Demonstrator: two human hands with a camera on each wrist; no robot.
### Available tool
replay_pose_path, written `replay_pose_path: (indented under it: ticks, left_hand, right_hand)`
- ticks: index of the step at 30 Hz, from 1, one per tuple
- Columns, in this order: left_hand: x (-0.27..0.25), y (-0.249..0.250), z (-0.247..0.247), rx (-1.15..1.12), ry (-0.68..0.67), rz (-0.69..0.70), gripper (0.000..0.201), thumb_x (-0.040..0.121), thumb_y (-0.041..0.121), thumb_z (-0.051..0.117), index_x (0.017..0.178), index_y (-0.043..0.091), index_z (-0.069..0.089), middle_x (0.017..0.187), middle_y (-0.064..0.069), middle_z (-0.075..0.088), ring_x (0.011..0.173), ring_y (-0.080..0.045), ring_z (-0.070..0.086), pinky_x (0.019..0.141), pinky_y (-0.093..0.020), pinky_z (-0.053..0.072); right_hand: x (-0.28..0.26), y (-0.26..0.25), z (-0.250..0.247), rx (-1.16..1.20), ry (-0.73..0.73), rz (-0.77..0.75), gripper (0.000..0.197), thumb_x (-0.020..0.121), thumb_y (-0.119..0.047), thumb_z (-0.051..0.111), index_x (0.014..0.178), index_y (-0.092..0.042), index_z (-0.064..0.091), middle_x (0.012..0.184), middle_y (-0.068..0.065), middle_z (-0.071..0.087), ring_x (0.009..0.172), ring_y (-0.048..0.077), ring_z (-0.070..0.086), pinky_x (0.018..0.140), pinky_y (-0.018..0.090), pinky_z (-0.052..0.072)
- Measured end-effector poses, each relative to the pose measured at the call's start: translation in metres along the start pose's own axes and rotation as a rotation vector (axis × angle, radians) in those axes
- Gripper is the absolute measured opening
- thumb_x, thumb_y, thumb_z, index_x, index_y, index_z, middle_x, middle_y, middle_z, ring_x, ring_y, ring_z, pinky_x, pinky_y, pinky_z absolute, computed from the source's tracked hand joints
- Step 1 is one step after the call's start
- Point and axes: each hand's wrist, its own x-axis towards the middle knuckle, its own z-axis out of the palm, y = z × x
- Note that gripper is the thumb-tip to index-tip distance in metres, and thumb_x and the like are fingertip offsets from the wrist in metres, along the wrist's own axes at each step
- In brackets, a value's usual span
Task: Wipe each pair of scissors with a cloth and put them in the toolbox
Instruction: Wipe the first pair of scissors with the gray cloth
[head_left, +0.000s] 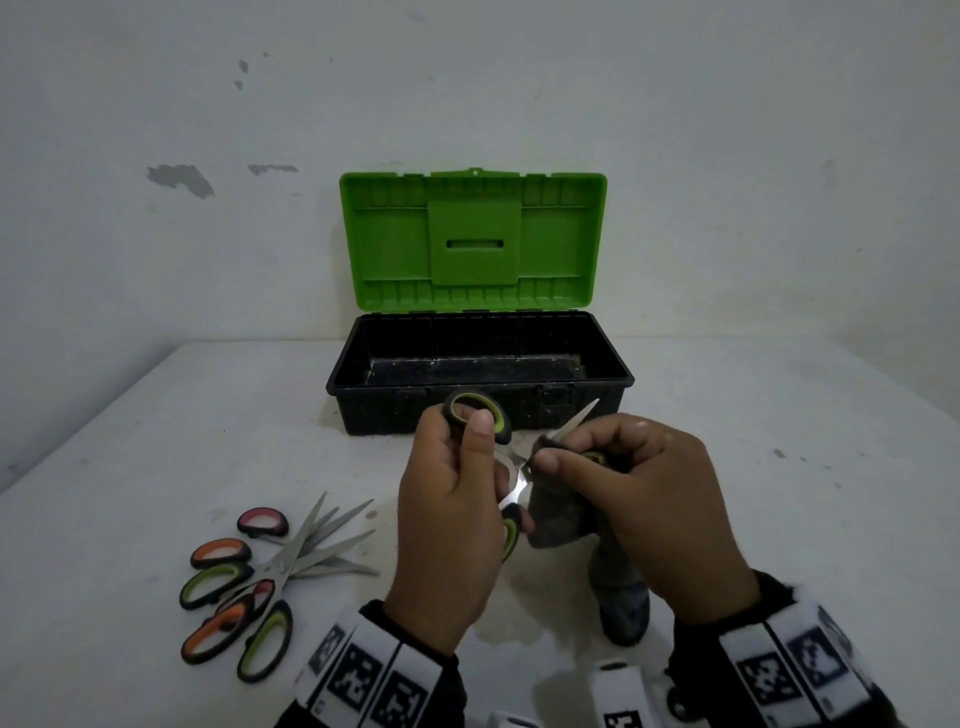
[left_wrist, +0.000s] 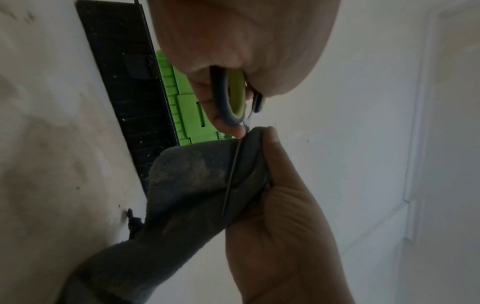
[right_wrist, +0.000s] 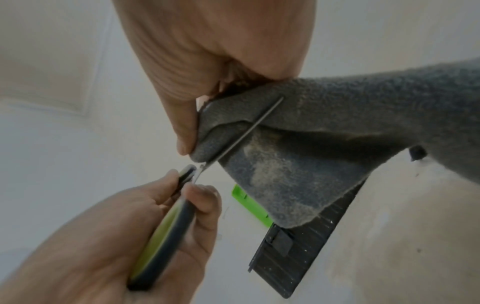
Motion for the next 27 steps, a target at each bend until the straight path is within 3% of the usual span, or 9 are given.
replay_pose_path:
  ticks: [6, 9, 13, 15, 19, 22, 24, 27]
  left_hand:
    - [0.003, -0.005, -0.003, 0.036, 0.013, 0.053, 0.020, 0.099, 0.036, 0.044, 0.094, 0.020, 0.055, 0.060, 0.005, 0.047, 0.058, -0.018, 0.049, 0.046, -0.040, 0.054]
    - [0.002, -0.006, -0.002, 0.054, 0.002, 0.090, 0.021, 0.098, 0.037, 0.043, 0.093, 0.020, 0.053, 0.061, 0.004, 0.046, 0.058, -0.022, 0.048, 0.045, -0.044, 0.054]
    - [0.003, -0.008, -0.004, 0.068, -0.010, 0.121, 0.024, 0.099, 0.041, 0.043, 0.091, 0.020, 0.052, 0.060, 0.005, 0.044, 0.056, -0.025, 0.044, 0.043, -0.053, 0.051]
    - [0.004, -0.010, -0.006, 0.078, -0.027, 0.131, 0.023, 0.097, 0.042, 0.043, 0.091, 0.021, 0.051, 0.060, 0.005, 0.044, 0.055, -0.023, 0.043, 0.043, -0.057, 0.049]
    - [0.004, -0.007, -0.008, 0.076, -0.051, 0.145, 0.022, 0.100, 0.038, 0.042, 0.092, 0.019, 0.051, 0.058, 0.005, 0.042, 0.053, -0.016, 0.042, 0.043, -0.050, 0.052]
    - [0.004, -0.006, -0.007, 0.026, -0.048, 0.119, 0.022, 0.101, 0.031, 0.042, 0.094, 0.012, 0.051, 0.057, 0.004, 0.039, 0.051, -0.013, 0.040, 0.045, -0.038, 0.051]
    - [0.005, -0.005, -0.008, -0.016, -0.051, 0.096, 0.021, 0.100, 0.030, 0.043, 0.094, 0.012, 0.051, 0.057, 0.001, 0.037, 0.050, -0.014, 0.038, 0.047, -0.037, 0.050]
    - [0.006, -0.003, -0.009, -0.074, -0.062, 0.064, 0.020, 0.100, 0.027, 0.042, 0.093, 0.010, 0.050, 0.056, -0.003, 0.034, 0.048, -0.016, 0.034, 0.046, -0.035, 0.048]
  right_hand:
    - [-0.006, 0.006, -0.001, -0.047, -0.047, 0.015, 0.014, 0.072, -0.020, 0.083, 0.083, -0.027, 0.079, 0.083, -0.010, 0.076, 0.080, 0.010, 0.073, 0.073, 0.034, 0.063]
    - [-0.005, 0.002, 0.001, 0.025, -0.058, 0.049, 0.016, 0.066, -0.032, 0.079, 0.079, -0.023, 0.075, 0.079, -0.006, 0.075, 0.074, 0.011, 0.072, 0.067, 0.029, 0.062]
    - [-0.002, 0.001, 0.005, 0.022, -0.030, 0.111, 0.038, 0.062, -0.040, 0.080, 0.082, -0.012, 0.064, 0.070, 0.009, 0.073, 0.066, 0.027, 0.072, 0.062, 0.038, 0.061]
    - [-0.002, 0.002, 0.006, 0.011, -0.038, 0.113, 0.037, 0.063, -0.040, 0.081, 0.078, -0.011, 0.062, 0.067, 0.009, 0.072, 0.063, 0.026, 0.072, 0.057, 0.035, 0.060]
    - [0.002, -0.002, 0.004, 0.030, 0.010, 0.103, 0.024, 0.072, -0.021, 0.083, 0.071, -0.007, 0.063, 0.063, 0.007, 0.071, 0.054, 0.012, 0.069, 0.048, 0.016, 0.052]
    - [0.012, 0.007, -0.005, 0.039, 0.160, 0.112, 0.030, 0.072, -0.021, 0.085, 0.069, -0.002, 0.062, 0.064, 0.016, 0.068, 0.055, 0.023, 0.067, 0.045, 0.019, 0.050]
    - [0.013, 0.011, -0.006, -0.012, 0.150, 0.108, 0.032, 0.070, -0.026, 0.086, 0.066, -0.006, 0.061, 0.064, 0.015, 0.067, 0.060, 0.032, 0.066, 0.048, 0.025, 0.053]
    - [0.007, 0.003, -0.002, -0.078, 0.049, 0.085, 0.027, 0.069, -0.028, 0.086, 0.064, -0.014, 0.064, 0.065, 0.003, 0.069, 0.060, 0.018, 0.067, 0.053, 0.020, 0.053]
